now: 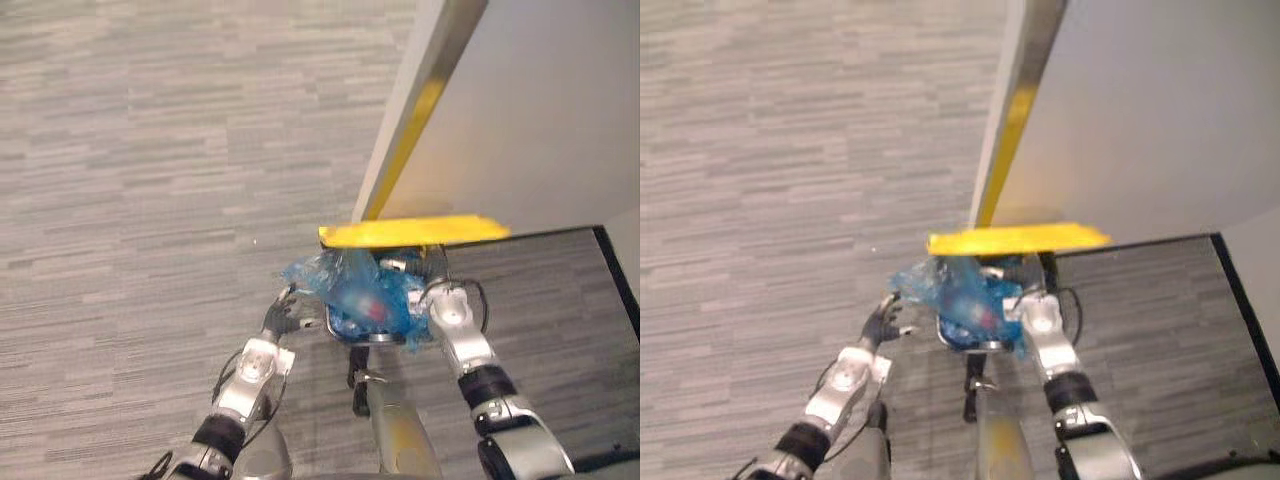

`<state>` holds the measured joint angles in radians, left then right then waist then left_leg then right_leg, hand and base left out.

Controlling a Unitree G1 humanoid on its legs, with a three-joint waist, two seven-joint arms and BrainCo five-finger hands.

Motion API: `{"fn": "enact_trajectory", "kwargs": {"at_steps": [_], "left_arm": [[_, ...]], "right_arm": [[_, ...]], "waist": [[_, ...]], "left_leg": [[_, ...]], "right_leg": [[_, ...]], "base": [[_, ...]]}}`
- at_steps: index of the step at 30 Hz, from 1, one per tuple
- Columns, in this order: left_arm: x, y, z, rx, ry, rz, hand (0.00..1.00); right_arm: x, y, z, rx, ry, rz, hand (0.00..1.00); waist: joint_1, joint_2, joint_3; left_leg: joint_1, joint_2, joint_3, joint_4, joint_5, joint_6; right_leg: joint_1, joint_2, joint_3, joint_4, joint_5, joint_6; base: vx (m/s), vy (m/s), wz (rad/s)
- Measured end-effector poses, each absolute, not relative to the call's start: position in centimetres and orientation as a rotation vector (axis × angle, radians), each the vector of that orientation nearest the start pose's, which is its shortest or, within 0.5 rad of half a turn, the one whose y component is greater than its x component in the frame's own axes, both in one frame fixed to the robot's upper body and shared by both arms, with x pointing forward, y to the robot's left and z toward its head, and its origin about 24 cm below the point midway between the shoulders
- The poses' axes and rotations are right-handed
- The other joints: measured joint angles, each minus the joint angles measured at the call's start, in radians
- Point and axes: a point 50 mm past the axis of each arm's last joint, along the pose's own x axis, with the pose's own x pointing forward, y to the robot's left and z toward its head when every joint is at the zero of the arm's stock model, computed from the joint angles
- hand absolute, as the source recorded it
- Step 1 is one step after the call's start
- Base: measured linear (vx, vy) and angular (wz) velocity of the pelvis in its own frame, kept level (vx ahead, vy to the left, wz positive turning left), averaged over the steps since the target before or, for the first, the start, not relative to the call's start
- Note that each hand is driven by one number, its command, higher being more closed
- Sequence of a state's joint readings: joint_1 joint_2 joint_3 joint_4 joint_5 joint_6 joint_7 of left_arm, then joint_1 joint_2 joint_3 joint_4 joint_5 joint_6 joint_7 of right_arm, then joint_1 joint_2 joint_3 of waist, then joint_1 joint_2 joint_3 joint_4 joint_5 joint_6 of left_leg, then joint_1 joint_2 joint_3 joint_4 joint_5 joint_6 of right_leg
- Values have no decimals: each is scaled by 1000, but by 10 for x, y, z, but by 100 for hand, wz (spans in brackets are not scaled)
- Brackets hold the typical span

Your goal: Gather rubbish on tea table into small bin, then transfer packed bag to large trash can.

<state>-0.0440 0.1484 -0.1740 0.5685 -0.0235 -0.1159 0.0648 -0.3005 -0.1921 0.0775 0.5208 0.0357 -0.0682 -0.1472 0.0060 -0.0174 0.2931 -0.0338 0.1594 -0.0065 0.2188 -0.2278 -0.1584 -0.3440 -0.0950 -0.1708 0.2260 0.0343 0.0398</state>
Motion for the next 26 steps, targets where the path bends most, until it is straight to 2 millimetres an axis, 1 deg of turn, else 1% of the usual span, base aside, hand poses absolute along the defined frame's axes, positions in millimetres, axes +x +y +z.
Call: {"fn": "enact_trajectory", "kwargs": {"at_steps": [1, 2, 4, 5, 6, 7, 8, 9, 10, 11, 12, 13, 14, 15, 16, 17, 18, 19, 20, 21, 22, 24, 25, 26], "left_arm": [[223, 162, -70, 182, 442, -69, 0], [204, 176, -89, 182, 547, -28, 0], [188, 186, -105, 175, 641, 0, 0], [169, 195, -119, 171, 738, 32, 0], [159, 199, -125, 166, 781, 53, 0], [148, 203, -131, 160, 828, 71, 0], [147, 206, -131, 155, 830, 84, 0], [145, 209, -131, 149, 841, 107, 0], [138, 209, -136, 139, 871, 120, 0], [135, 212, -137, 138, 882, 131, 0], [133, 217, -137, 128, 891, 161, 0], [132, 220, -137, 121, 894, 179, 0], [130, 220, -138, 120, 899, 181, 0], [129, 218, -138, 112, 897, 183, 0], [130, 211, -140, 79, 904, 194, 0], [129, 205, -141, 59, 910, 193, 0], [129, 193, -144, 16, 917, 195, 0], [130, 189, -145, 3, 924, 193, 0], [129, 178, -148, -27, 945, 180, 0], [129, 175, -149, -32, 949, 177, 0], [127, 172, -151, -40, 960, 171, 0], [123, 171, -153, -37, 978, 168, 0], [123, 172, -153, -34, 980, 172, 0], [121, 176, -153, -25, 985, 179, 0]], "right_arm": [[301, -177, 8, -206, 164, -69, 0], [292, -178, -3, -225, 202, -64, 0], [285, -179, -12, -216, 235, -69, 0], [276, -179, -22, -194, 274, -82, 0], [270, -179, -29, -200, 301, -80, 0], [257, -183, -44, -222, 362, -79, 0], [251, -185, -49, -226, 385, -82, 0], [236, -188, -64, -228, 453, -86, 0], [220, -188, -78, -220, 523, -84, 0], [216, -186, -82, -214, 543, -83, 0], [198, -183, -96, -187, 610, -92, 0], [173, -180, -113, -154, 707, -114, 0], [166, -180, -118, -146, 735, -120, 0], [151, -181, -128, -126, 809, -144, 0], [139, -185, -136, -120, 870, -169, 0], [137, -186, -137, -115, 881, -181, 0], [131, -197, -141, -118, 914, -224, 0], [129, -199, -142, -116, 923, -234, 0], [125, -204, -144, -92, 943, -275, 0], [123, -206, -145, -89, 955, -285, 0], [121, -207, -147, -88, 971, -294, 0], [114, -209, -151, -90, 1010, -313, 0], [113, -210, -151, -86, 1016, -321, 0], [111, -212, -152, -80, 1028, -334, 0]], "waist": [[1, -1, -3], [2, -2, -4], [4, -5, -5], [3, -9, -7], [3, -13, -9], [1, -20, -9], [-1, -24, -9], [-1, -34, -9], [2, -1, -15], [0, -12, -22], [-6, -38, -40], [-2, -57, -60], [-1, -63, -65], [3, -78, -78], [6, -73, -95], [10, -59, -104], [19, -16, -137], [18, -2, -142], [11, 15, -157], [7, 17, -159], [3, 27, -168], [1, 30, -188], [2, 33, -192], [4, 30, -197]], "left_leg": [[6, -5, 1, 6, -5, 7], [25, -24, 11, 28, -17, 14], [47, -43, 27, 34, -25, 27], [57, -57, 43, 48, -33, 34], [58, -66, 52, 58, -39, 42], [46, -80, 54, 96, -51, 49], [40, -85, 55, 110, -55, 54], [35, -84, 54, 119, -55, 63], [26, -51, 72, 99, -34, 66], [25, -50, 76, 96, -28, 64], [18, -47, 82, 88, -18, 60], [19, -45, 83, 70, -6, 49], [19, -44, 83, 65, -3, 45], [16, -42, 88, 64, 3, 33], [13, -35, 109, 44, 13, 20], [9, -26, 115, 30, 22, 16], [-1, -2, 152, -21, 57, 22], [0, 5, 155, -36, 66, 20], [20, 8, 155, -90, 99, 29], [28, 9, 153, -107, 110, 30], [42, 11, 146, -132, 122, 39], [53, 12, 130, -159, 140, 49], [53, 11, 129, -166, 145, 42], [53, 6, 128, -171, 146, 40]], "right_leg": [[5, -3, 4, 3, -1, 2], [20, -21, 20, 18, -10, 21], [27, -32, 41, 28, -11, 35], [32, -40, 60, 31, -3, 48], [31, -46, 71, 31, 3, 58], [30, -60, 77, 35, 10, 76], [29, -65, 80, 30, 4, 81], [34, -66, 80, 20, -27, 125], [-8, -61, 72, 148, -73, 96], [-30, -63, 78, 233, -80, 66], [-56, -65, 92, 423, -125, 38], [-28, -65, 92, 556, -181, 35], [-11, -66, 94, 580, -203, 34], [40, -68, 105, 571, -272, 39], [78, -40, 94, 448, -314, 51], [87, -25, 91, 403, -315, 46], [107, 12, 71, 244, -296, -43], [109, 21, 70, 226, -283, -46], [127, 34, 67, 172, -255, -47], [137, 38, 65, 155, -249, -45], [158, 44, 60, 123, -236, -44], [196, 49, 42, 50, -206, -28], [204, 49, 41, 38, -199, -26], [209, 48, 40, 21, -189, -19]], "base": [[-96, 96, -7], [-75, 70, -13], [-120, 75, -27], [-189, 95, -37], [-203, 91, -32], [-184, 72, -12], [-192, 75, -8], [-172, 37, -17], [-171, 24, -23], [-122, -17, -25], [-91, -90, -11], [-54, -90, -8], [-21, -157, -7], [24, -178, -23], [24, -178, -35], [11, -155, -79], [-17, -65, -68], [-32, -79, -57], [-17, -23, -5], [-23, -10, 7], [-9, 11, 19], [-8, 31, 24], [-15, 57, 18], [-18, 38, 10]]}}
